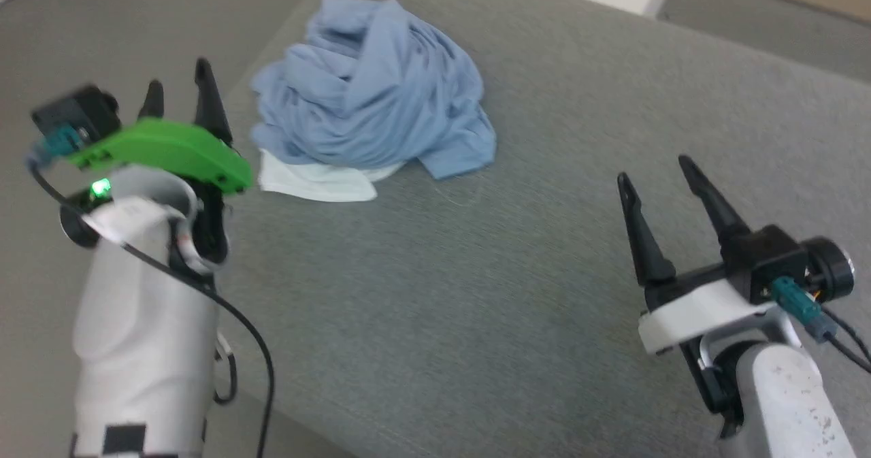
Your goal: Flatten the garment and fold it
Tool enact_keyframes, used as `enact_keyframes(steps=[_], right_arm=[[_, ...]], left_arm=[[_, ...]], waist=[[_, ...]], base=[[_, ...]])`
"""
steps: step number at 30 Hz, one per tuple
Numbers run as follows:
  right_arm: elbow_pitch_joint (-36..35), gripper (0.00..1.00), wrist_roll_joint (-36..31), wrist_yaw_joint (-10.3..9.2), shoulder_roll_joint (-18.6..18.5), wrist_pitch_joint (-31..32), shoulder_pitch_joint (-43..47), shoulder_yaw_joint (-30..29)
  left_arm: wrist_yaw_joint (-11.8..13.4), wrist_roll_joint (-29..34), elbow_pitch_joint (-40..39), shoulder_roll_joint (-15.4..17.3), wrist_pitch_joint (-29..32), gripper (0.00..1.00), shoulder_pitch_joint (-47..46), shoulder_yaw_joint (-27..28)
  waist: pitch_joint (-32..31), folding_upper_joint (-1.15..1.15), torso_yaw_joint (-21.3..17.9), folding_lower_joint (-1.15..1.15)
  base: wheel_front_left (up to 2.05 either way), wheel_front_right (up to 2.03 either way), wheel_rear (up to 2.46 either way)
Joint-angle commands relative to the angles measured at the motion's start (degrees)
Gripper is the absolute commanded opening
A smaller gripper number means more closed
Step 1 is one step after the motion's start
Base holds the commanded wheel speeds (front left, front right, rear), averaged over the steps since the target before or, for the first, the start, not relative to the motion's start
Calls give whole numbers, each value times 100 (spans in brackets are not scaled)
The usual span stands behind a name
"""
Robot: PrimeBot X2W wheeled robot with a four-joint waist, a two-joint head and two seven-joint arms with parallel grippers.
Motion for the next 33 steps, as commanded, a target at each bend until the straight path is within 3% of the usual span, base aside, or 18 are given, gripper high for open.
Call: enact_keyframes(steps=[1, 9, 19, 21, 24, 33], right_arm=[[-87, 100, -64, -10, -48, 19, -172, 18], [-136, 100, -31, -10, -124, -66, -524, 34], [102, 100, 65, -10, -98, -270, -580, 24], [205, 100, 105, -10, -81, -328, -564, 23], [364, 100, 165, -10, -53, -392, -496, 28], [811, 100, 359, -10, 29, -623, -22, -151]], left_arm=[[-29, -180, 174, 37, 188, 100, -244, 92], [174, -543, 1240, 407, 1287, 100, -778, 327], [353, -770, 2080, 575, 2735, 100, -389, 201], [283, -756, 2109, 633, 2976, 0, -252, 105], [220, -659, 1923, 836, 2781, 0, -98, 102], [177, 88, 797, 1520, 564, 0, -159, 212]], waist=[[1096, 0, -1024, -1], [1754, 0, -1656, -1], [1624, 0, -1743, -1], [1443, 0, -1720, -1], [1120, 0, -1689, -1], [-234, 0, -1705, -1]], base=[[0, 0, 0], [0, 0, 0], [0, 0, 0], [0, 0, 0], [0, 0, 0], [0, 0, 0]])
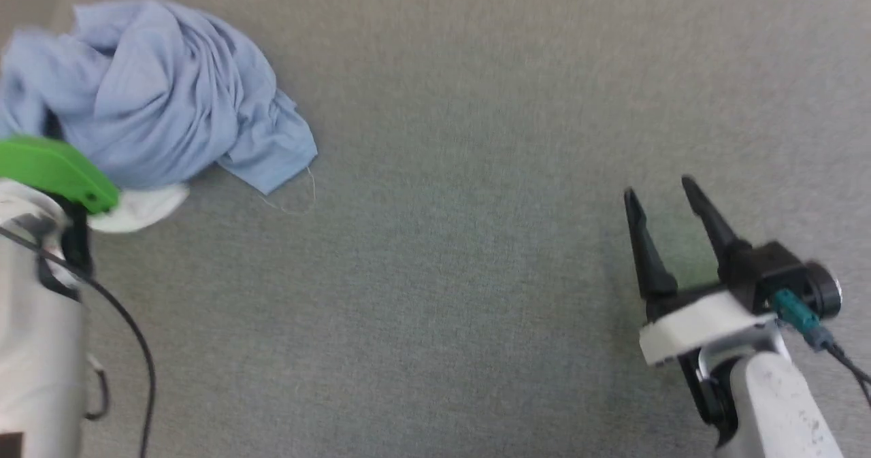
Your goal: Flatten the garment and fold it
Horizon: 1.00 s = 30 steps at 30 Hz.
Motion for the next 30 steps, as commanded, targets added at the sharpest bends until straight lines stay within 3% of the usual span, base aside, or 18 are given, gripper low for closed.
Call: enact_keyframes(steps=[1, 7, 12, 23, 30], right_arm=[[49, 100, 67, -9, 10, -73, 115, -46], [156, 100, 307, -9, 16, -134, 419, -173], [145, 100, 360, -9, 17, -126, 587, -293], [16, 100, 341, -9, 18, 30, 808, -331], [-139, 100, 298, -9, 18, 150, 916, -368]], left_arm=[[-37, 168, -183, 148, -247, 0, -155, -38], [-65, 728, -1010, 254, -868, 0, -604, -435], [-172, 897, -1672, 14, -942, 0, -960, -852], [-516, 655, -2071, -1173, -997, 0, -1232, -1826], [-574, 438, -1463, -1678, -839, 0, -649, -2336]], waist=[[-1025, 0, 107, 0], [-1606, 0, -161, 0], [-1867, 0, -529, 0], [-2151, 0, -1572, 0], [-2176, 0, -2063, 0]], base=[[0, 0, 0], [0, 0, 0], [0, 0, 0], [0, 0, 0], [0, 0, 0]])
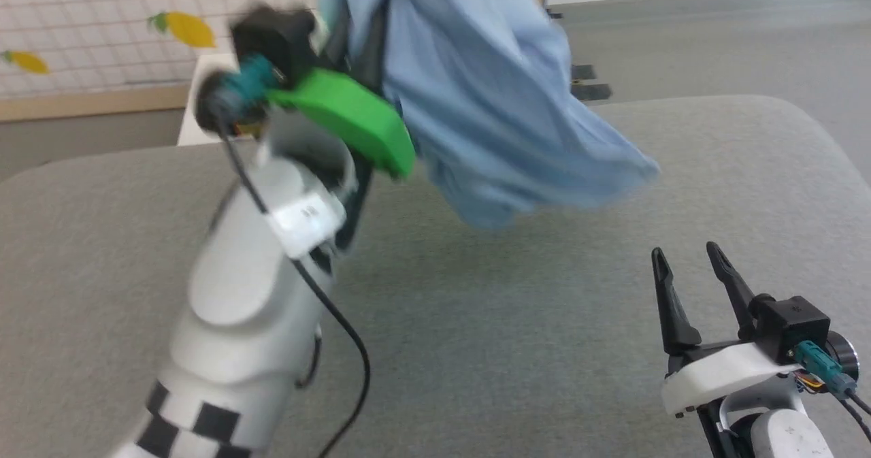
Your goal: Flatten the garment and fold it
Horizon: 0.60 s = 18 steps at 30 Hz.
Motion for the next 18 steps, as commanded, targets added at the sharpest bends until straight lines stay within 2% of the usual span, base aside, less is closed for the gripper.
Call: enact_keyframes(steps=[1, 6, 10, 14, 15, 16, 17, 18], right_arm=[[-47, 100, -21, -9, 5, 26, 84, -11], [-133, 100, -3, -9, 5, 69, 124, -15], [-163, 100, 40, -9, 5, 65, 124, -37], [-138, 100, 78, -9, 5, 55, 98, -40], [-137, 100, 84, -9, 5, 55, 89, -35], [-135, 100, 86, -9, 5, 54, 82, -32], [-133, 100, 93, -9, 5, 53, 73, -30], [-129, 100, 99, -9, 5, 48, 60, -37]], left_arm=[[-4, -110, 215, -42, 84, 0, 307, -76], [20, -144, 1227, -105, 724, 0, 986, -530], [-39, -148, 1988, -94, 1548, 0, 1335, -896], [-152, -250, 2284, -85, 2229, 0, 1491, -1083], [-172, -289, 2287, -84, 2326, 3, 1513, -1090], [-184, -327, 2260, -81, 2402, 84, 1533, -1092], [-191, -354, 2210, -75, 2412, 100, 1544, -1079], [-178, -404, 2113, -70, 2346, 100, 1562, -1022]], waist=[[-120, 0, -434, 0], [-28, 0, -569, 0], [81, 0, -551, 0], [168, 0, -432, 0], [178, 0, -402, 0], [191, 0, -356, 0], [198, 0, -322, 0], [203, 0, -276, 0]], base=[[0, 0, 0], [0, 0, 0], [0, 0, 0], [0, 0, 0], [0, 0, 0], [0, 0, 0], [0, 0, 0], [0, 0, 0]])
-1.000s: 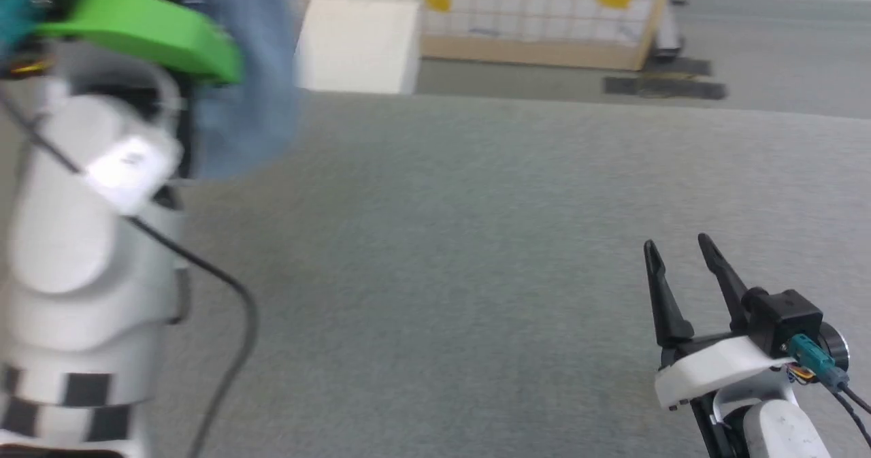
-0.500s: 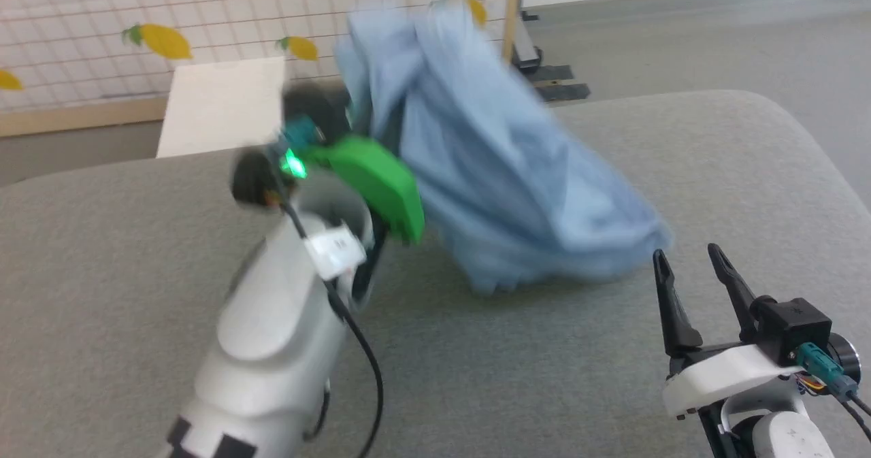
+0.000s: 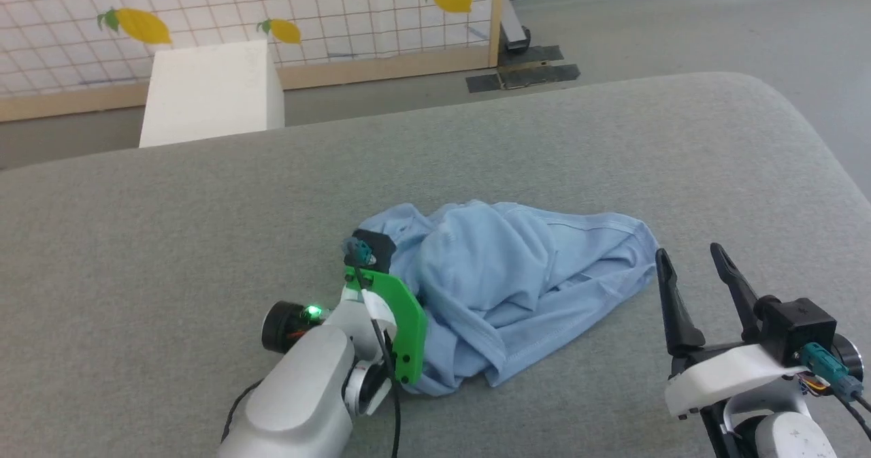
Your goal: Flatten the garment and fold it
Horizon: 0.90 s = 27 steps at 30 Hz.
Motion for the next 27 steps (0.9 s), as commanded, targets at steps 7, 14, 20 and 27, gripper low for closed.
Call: enact_keyframes(steps=[7, 14, 20, 27], right_arm=[[11, 100, 13, -9, 5, -10, -44, -11], [-47, 100, -140, -9, 5, 176, -162, -361], [488, 100, -187, -9, 5, 1121, -652, -1039], [1553, 100, -265, -9, 5, 2854, -1429, -1783]], left_arm=[[334, -11, -1131, 236, -1920, 100, 321, 632], [723, 220, -2161, 610, -3542, 100, 1133, 1227], [818, 572, -2852, 703, -3690, 100, 1821, 1745], [596, 972, -3383, 364, -3693, 100, 2229, 2297]], waist=[[-26, 0, 375, 0], [-13, 0, 680, 0], [256, 0, 902, 0], [687, 0, 1152, 0]], base=[[0, 0, 0], [0, 0, 0], [0, 0, 0], [0, 0, 0]])
